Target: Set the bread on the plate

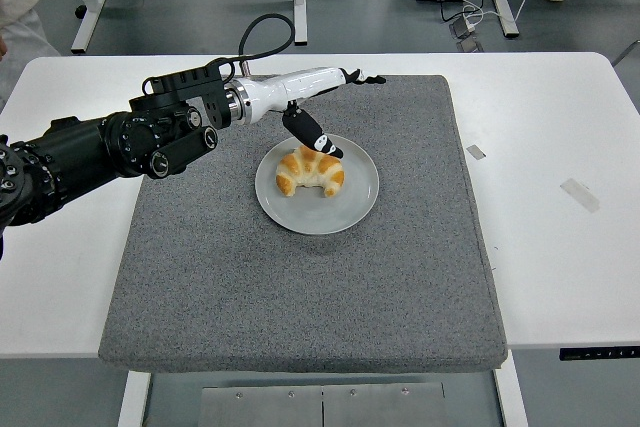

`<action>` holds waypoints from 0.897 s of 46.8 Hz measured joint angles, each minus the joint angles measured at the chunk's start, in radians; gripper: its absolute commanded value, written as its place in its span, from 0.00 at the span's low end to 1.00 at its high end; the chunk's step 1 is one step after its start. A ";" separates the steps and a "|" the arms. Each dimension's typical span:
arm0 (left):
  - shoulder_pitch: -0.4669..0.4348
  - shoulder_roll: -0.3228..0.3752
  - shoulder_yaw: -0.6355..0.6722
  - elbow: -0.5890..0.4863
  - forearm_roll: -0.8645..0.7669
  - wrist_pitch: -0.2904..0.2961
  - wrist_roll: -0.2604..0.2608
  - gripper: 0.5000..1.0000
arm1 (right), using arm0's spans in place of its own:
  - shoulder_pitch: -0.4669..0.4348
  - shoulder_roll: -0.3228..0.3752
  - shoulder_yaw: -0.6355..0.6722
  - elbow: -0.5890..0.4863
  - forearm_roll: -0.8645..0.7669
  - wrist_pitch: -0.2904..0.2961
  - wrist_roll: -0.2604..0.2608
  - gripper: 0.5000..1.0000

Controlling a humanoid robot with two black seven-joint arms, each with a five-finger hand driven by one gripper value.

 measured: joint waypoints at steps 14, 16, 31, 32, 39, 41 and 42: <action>0.074 0.065 -0.166 0.006 -0.287 -0.090 0.000 1.00 | 0.000 0.000 0.000 -0.001 0.000 0.000 0.000 1.00; 0.095 0.077 -0.211 0.010 -0.314 -0.093 0.000 1.00 | 0.000 0.000 0.000 -0.002 0.000 0.000 0.000 1.00; 0.322 0.076 -0.764 0.013 -0.495 -0.099 0.044 1.00 | 0.000 0.000 0.000 -0.002 0.000 0.000 0.000 1.00; 0.339 0.073 -0.805 0.013 -0.506 -0.099 0.058 1.00 | 0.000 0.000 0.000 -0.002 0.000 0.000 0.000 1.00; 0.441 0.009 -1.037 0.011 -0.564 -0.101 0.137 1.00 | -0.001 0.000 0.000 -0.003 0.000 0.000 0.000 1.00; 0.465 0.002 -1.087 0.011 -0.588 -0.101 0.149 1.00 | -0.001 0.000 0.000 -0.003 0.000 0.000 0.000 1.00; 0.474 0.001 -1.109 0.011 -0.603 -0.101 0.153 1.00 | -0.001 0.000 0.000 -0.003 0.000 0.000 0.000 1.00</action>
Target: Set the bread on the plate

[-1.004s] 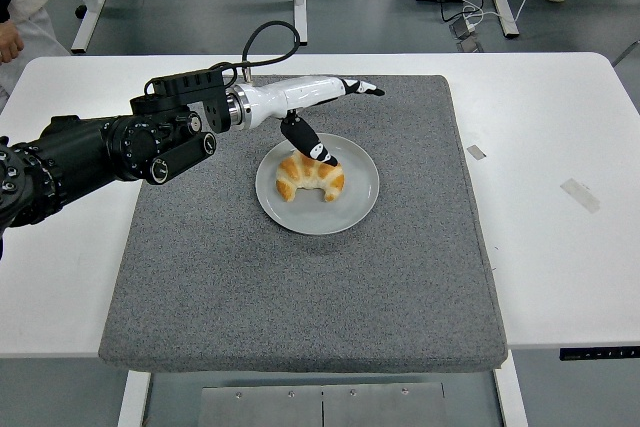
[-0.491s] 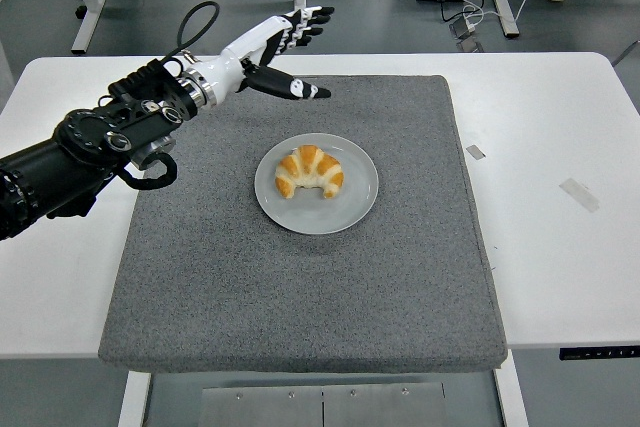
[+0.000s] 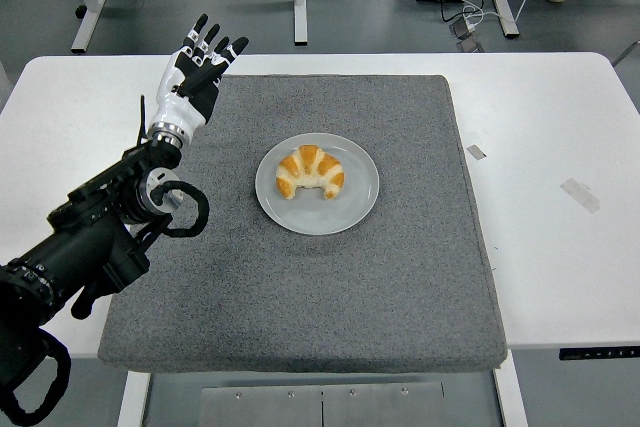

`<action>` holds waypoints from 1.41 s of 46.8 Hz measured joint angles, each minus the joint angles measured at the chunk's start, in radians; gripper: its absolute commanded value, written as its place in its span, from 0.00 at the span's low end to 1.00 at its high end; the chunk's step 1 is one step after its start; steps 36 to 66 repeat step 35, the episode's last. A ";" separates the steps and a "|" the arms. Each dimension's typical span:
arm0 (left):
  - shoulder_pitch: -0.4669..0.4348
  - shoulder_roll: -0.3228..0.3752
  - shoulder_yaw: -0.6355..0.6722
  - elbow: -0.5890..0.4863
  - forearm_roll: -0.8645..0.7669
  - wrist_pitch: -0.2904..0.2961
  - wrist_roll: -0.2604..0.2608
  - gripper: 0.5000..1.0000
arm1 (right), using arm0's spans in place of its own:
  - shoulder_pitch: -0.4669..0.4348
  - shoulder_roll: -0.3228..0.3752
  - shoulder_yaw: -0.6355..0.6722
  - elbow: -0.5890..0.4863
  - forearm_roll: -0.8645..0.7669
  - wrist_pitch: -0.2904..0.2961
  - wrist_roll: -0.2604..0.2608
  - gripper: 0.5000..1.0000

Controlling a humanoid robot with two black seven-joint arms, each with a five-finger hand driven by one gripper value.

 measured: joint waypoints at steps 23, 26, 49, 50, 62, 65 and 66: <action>0.020 -0.001 -0.160 -0.002 -0.233 -0.009 0.040 1.00 | 0.000 0.000 0.000 0.000 -0.001 0.000 0.000 1.00; 0.012 -0.001 -0.161 -0.002 -0.234 -0.009 0.045 1.00 | 0.000 0.000 0.000 0.001 -0.001 0.000 0.000 1.00; -0.001 -0.001 -0.162 -0.002 -0.234 -0.009 0.046 1.00 | 0.000 0.000 0.000 0.002 0.000 0.000 0.000 1.00; -0.001 -0.001 -0.162 -0.002 -0.234 -0.009 0.046 1.00 | 0.000 0.000 0.000 0.002 0.000 0.000 0.000 1.00; -0.001 -0.001 -0.162 -0.002 -0.234 -0.009 0.046 1.00 | 0.000 0.000 0.000 0.002 0.000 0.000 0.000 1.00; -0.001 -0.001 -0.162 -0.002 -0.234 -0.009 0.046 1.00 | 0.000 0.000 0.000 0.002 0.000 0.000 0.000 1.00; -0.001 -0.001 -0.162 -0.002 -0.234 -0.009 0.046 1.00 | 0.000 0.000 0.000 0.002 0.000 0.000 0.000 1.00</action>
